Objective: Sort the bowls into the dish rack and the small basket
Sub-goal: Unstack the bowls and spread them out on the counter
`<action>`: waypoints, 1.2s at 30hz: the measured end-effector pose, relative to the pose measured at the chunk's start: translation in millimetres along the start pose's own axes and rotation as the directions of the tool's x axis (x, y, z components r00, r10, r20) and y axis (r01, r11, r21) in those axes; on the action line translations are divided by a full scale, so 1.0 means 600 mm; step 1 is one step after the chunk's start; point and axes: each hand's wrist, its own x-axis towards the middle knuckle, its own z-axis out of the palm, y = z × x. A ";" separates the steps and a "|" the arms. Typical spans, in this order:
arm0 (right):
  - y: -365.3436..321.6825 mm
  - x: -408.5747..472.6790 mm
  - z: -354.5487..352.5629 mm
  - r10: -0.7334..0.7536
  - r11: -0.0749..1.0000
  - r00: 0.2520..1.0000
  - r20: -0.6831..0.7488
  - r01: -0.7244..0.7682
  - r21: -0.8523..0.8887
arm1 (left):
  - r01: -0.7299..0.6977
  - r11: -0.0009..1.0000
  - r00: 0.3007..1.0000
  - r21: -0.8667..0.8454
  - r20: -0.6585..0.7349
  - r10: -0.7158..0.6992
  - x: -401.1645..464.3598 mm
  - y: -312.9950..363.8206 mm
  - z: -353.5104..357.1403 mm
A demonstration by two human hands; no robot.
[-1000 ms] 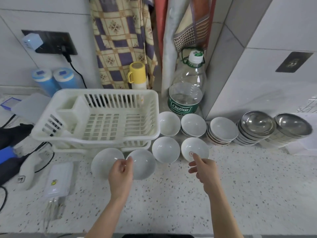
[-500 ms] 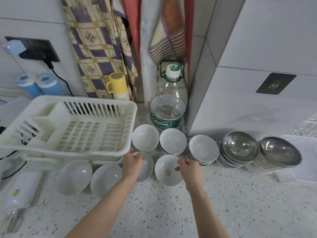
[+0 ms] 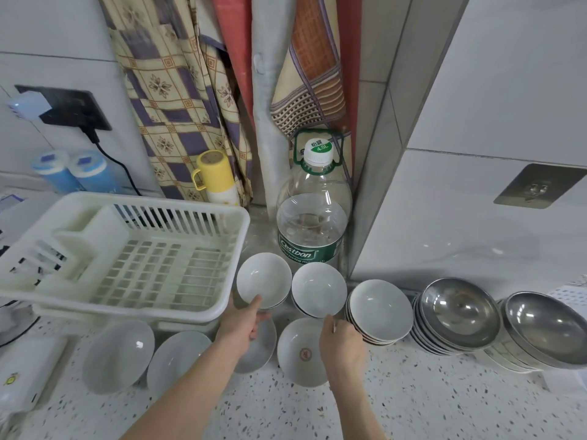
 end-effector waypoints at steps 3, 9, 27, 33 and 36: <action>0.002 0.011 0.002 0.043 0.996 0.996 0.077 -0.049 0.074 | -0.008 1.000 1.000 -0.012 0.004 0.008 0.006 -0.003 0.002; -0.018 0.033 0.005 0.173 0.926 0.962 0.211 -0.232 0.297 | -0.097 0.992 0.995 0.084 -0.007 0.098 0.002 0.006 0.010; -0.047 0.031 0.039 0.312 0.736 0.941 0.133 -0.328 0.592 | -0.053 0.989 0.998 -0.140 0.030 0.058 -0.045 0.020 -0.002; -0.043 0.007 0.033 0.296 0.679 0.951 0.085 -0.272 0.682 | -0.004 0.969 0.994 -0.247 0.103 0.030 -0.058 0.023 -0.015; -0.041 -0.007 0.027 0.286 0.664 0.955 0.081 -0.258 0.702 | 0.006 0.966 0.991 -0.259 0.134 0.030 -0.063 0.026 -0.019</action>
